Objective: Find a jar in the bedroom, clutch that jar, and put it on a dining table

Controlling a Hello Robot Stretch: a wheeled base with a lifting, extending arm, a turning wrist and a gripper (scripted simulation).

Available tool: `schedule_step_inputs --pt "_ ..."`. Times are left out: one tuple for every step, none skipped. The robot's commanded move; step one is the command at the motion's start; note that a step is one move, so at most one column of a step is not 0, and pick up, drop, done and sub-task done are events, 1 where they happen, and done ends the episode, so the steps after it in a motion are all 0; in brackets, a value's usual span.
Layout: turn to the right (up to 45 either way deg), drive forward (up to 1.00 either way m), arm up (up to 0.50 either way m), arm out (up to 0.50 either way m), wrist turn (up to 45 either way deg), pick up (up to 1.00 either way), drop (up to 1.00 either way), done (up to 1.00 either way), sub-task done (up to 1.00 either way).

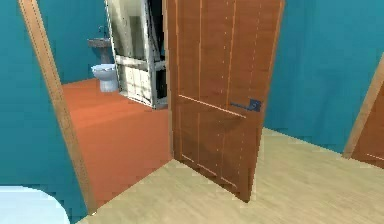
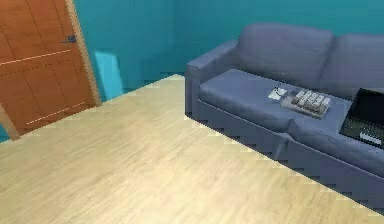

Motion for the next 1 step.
schedule_step_inputs --pt "0.0 0.6 0.0 0.0 0.0 0.0 0.0 0.0 0.0"
